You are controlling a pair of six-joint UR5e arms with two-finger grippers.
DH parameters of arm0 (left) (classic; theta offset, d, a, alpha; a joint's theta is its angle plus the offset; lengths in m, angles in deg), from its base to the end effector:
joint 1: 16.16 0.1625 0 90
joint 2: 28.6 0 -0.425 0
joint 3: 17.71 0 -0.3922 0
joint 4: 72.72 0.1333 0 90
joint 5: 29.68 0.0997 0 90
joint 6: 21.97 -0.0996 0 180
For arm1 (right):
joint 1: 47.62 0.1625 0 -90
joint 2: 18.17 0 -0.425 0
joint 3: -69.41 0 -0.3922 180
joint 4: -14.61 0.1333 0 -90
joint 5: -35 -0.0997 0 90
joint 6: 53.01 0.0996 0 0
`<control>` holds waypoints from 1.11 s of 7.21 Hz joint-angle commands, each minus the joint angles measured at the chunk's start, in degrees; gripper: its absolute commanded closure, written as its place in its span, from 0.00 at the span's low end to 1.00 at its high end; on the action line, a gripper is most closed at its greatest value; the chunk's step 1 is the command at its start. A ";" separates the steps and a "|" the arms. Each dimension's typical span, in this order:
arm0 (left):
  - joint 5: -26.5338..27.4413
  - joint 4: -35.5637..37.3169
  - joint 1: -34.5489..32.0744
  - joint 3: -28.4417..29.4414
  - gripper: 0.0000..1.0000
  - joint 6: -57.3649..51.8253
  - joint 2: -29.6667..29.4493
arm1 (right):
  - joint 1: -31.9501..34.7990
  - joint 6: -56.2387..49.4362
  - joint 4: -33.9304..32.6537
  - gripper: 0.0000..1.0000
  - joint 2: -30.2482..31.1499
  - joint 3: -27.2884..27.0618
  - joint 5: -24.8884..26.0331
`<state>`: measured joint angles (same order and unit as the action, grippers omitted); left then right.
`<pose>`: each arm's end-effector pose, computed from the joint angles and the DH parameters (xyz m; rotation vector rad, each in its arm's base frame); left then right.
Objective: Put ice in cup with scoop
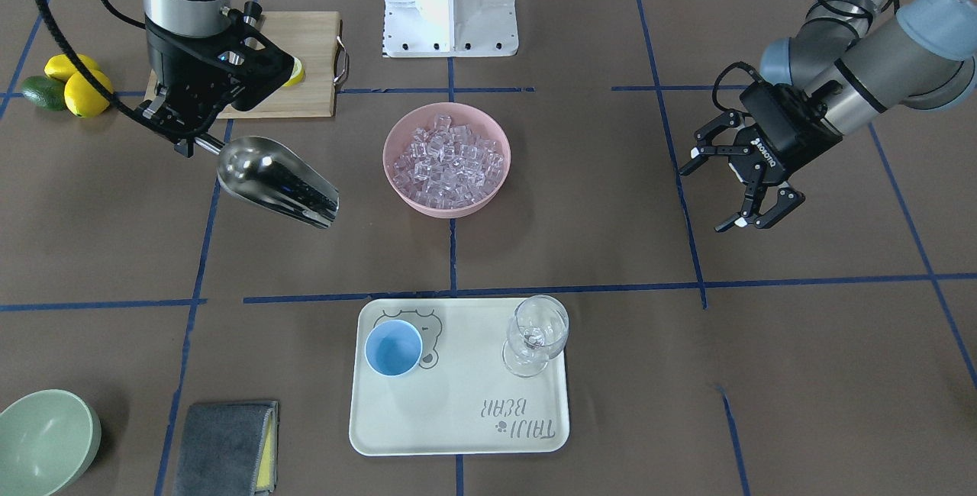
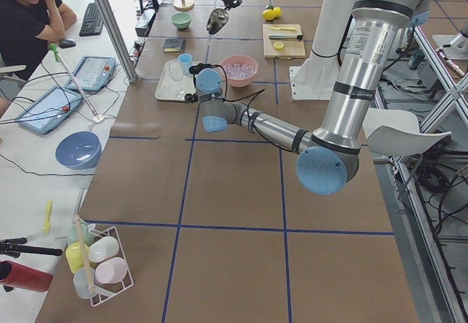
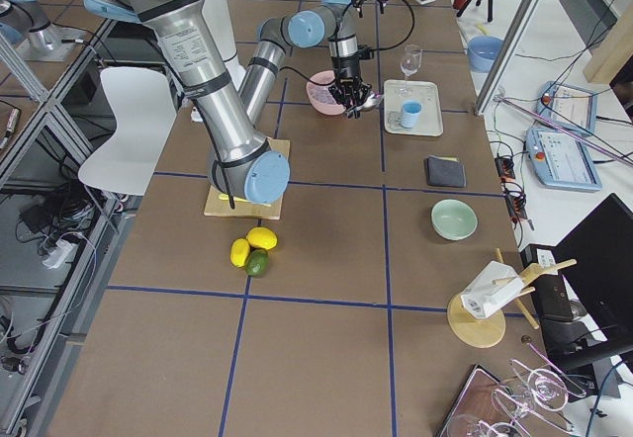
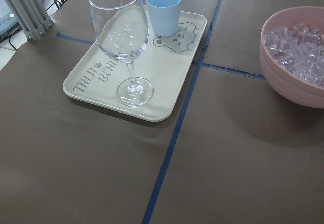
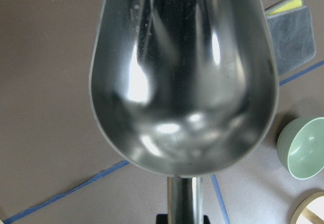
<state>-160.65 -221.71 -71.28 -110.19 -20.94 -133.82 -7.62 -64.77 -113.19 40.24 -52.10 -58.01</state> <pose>0.2767 -0.5158 0.3736 1.0682 1.0043 0.9617 -0.3258 -0.4405 0.2221 0.4204 -0.2032 -1.0710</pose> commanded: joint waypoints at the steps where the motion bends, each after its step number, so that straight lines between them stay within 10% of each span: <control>1: 11.09 -0.68 7.00 -0.68 0.01 -0.77 -1.56 | -1.76 -2.12 -0.08 1.00 -0.58 1.46 0.73; 8: 23.74 -0.96 24.79 0.28 0.00 0.11 -4.63 | -4.04 -2.74 -1.66 1.00 -3.38 3.55 0.11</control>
<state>-137.12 -222.73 -47.41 -109.84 -20.88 -138.04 -10.93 -67.47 -114.72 37.70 -49.83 -57.88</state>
